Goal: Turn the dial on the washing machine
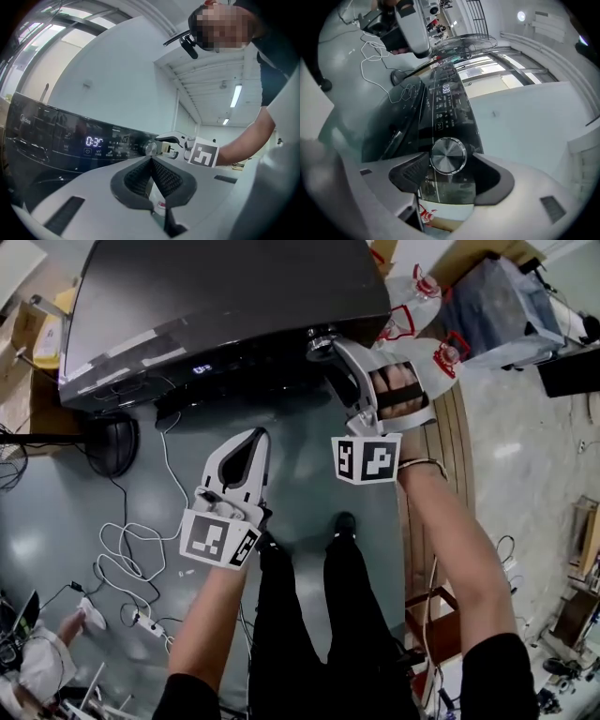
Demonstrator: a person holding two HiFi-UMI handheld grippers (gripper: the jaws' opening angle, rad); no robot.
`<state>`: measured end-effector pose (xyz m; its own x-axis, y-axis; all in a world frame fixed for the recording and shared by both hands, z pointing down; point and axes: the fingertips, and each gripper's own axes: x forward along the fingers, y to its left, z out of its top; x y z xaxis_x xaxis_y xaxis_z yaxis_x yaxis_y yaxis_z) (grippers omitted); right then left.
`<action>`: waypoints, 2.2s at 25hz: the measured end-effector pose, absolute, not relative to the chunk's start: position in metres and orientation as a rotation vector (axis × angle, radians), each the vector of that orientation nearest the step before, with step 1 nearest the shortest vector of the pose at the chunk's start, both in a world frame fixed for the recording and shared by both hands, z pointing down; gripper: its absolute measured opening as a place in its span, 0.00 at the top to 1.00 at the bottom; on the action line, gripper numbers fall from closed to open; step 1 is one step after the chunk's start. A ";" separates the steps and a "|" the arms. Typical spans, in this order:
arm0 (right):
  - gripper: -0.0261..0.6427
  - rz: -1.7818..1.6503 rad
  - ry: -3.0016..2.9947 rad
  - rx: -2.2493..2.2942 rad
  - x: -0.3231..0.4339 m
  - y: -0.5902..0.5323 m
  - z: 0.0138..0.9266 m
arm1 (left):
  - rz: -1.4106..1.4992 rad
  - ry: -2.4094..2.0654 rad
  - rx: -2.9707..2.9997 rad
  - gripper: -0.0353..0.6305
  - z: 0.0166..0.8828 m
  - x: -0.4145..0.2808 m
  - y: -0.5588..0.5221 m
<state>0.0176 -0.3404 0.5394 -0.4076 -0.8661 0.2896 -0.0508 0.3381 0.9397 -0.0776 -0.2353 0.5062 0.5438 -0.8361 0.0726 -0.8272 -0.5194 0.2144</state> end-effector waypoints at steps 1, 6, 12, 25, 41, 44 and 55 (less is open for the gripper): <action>0.56 -1.187 -1.715 0.821 0.018 -0.341 0.542 | -0.056 -1.391 2.557 0.92 0.509 -0.075 -0.232; 0.55 -1.195 -1.688 0.814 0.017 -0.346 0.551 | -0.040 -1.371 2.546 0.92 0.519 -0.072 -0.222; 0.56 -1.208 -1.695 0.842 0.012 -0.351 0.547 | -0.050 -1.376 2.535 0.92 0.520 -0.073 -0.218; 0.56 -1.061 -1.833 0.970 0.011 -0.353 0.544 | -0.052 -1.375 2.517 0.92 0.527 -0.077 -0.210; 0.56 -0.767 -2.043 1.183 0.013 -0.355 0.541 | -0.068 -1.384 2.508 0.92 0.524 -0.084 -0.215; 0.56 -0.700 -2.095 1.214 0.013 -0.356 0.541 | -0.069 -1.382 2.509 0.92 0.525 -0.084 -0.216; 0.56 -0.469 -2.218 1.344 0.015 -0.357 0.539 | -0.062 -1.386 2.506 0.92 0.525 -0.088 -0.218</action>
<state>0.0149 -0.3573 0.5385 -0.3872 -0.8907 0.2382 -0.7180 0.4534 0.5281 -0.0881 -0.2176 0.5250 0.5396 -0.8365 0.0952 -0.8247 -0.5025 0.2597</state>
